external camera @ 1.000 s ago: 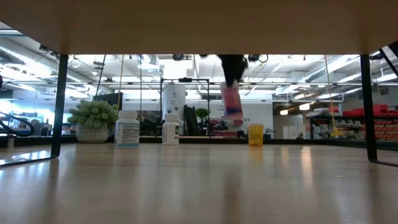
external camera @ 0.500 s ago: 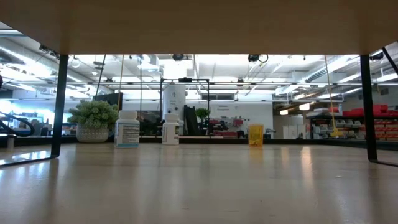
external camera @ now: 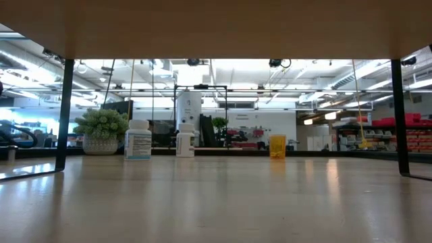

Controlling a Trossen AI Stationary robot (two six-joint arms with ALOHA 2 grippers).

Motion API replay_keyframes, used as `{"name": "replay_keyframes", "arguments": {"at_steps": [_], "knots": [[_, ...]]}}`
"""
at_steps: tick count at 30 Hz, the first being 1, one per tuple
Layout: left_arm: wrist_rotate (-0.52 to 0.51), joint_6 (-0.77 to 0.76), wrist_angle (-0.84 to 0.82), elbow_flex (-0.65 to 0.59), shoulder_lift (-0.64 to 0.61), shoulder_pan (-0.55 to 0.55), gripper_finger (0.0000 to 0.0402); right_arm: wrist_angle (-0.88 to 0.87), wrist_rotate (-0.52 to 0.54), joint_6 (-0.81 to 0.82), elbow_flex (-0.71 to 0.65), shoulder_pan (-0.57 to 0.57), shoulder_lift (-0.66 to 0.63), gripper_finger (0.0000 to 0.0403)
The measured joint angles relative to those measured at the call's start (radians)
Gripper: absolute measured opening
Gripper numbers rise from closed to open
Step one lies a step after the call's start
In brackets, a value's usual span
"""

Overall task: Pick and place medicine bottles onto shelf by color
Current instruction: Put the pink pill bottle on the shelf

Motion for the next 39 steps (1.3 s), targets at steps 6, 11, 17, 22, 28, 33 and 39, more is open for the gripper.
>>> {"name": "replay_keyframes", "arguments": {"at_steps": [6,11,17,22,28,33,39], "knots": [[0.007,-0.034,0.006,0.0,0.0,-0.013,0.0172,0.017,0.037,-0.126,0.025,0.087,-0.01,0.0179],[0.007,-0.053,0.039,0.0,0.005,-0.042,0.0172,0.038,0.031,-0.279,0.025,0.135,-0.011,0.0179],[-0.004,-0.087,0.065,0.002,0.018,-0.063,0.0172,0.052,0.042,-0.388,0.025,0.192,-0.011,0.0179],[-0.016,-0.106,0.069,0.001,0.039,-0.087,0.0172,0.052,0.098,-0.414,0.013,0.203,-0.011,0.0179],[-0.023,-0.135,0.063,0.001,0.073,-0.103,0.0172,0.069,0.106,-0.439,0.01,0.161,-0.003,0.0179],[-0.023,-0.15,0.067,0.0,0.087,-0.121,0.0172,0.086,0.073,-0.454,0.017,0.156,-0.003,0.0179],[-0.023,-0.156,0.073,0.0,0.09,-0.123,0.0172,0.136,0.041,-0.436,0.018,0.156,-0.003,0.0179]]}}
